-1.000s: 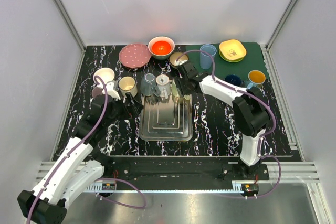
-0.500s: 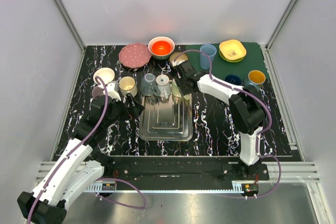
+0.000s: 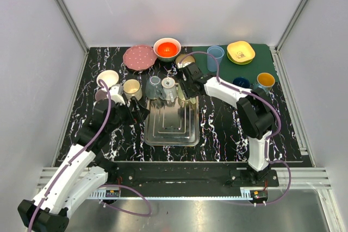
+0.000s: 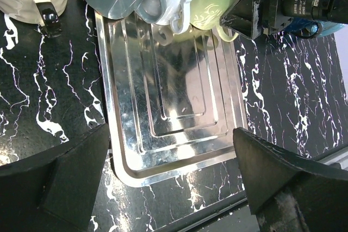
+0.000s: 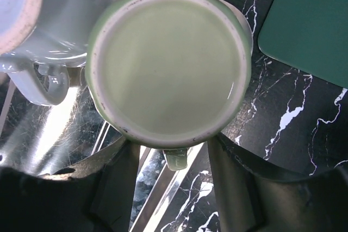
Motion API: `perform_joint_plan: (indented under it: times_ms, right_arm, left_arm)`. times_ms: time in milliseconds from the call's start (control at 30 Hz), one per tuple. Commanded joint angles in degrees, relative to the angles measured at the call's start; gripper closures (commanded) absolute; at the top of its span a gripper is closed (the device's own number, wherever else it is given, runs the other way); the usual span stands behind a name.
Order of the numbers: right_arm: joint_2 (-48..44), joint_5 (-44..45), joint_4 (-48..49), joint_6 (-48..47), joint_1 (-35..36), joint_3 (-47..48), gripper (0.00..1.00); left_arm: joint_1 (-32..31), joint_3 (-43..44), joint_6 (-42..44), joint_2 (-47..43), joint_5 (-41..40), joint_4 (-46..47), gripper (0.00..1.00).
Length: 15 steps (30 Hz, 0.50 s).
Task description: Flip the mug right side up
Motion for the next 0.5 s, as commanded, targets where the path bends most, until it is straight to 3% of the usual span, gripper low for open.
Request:
perform_joint_plan:
  times_ms: [0,100,467]
  right_arm:
    - [-1.19,-2.13,4.06,0.8,0.09,1.16,0.43]
    - [-1.11,-3.1,4.16,0.27,0.0,1.68,0.49]
    - [-0.4,-3.19,3.45,1.76,0.0,0.9,0.99]
  left_arm:
    - [-0.18,-0.45,0.57,-0.75,1.88,3.67,0.02]
    - [-0.18,-0.72,0.48,-0.67,2.32,4.02,0.02]
    - [-0.18,-1.24,0.22,-0.49,2.85,4.55,0.03]
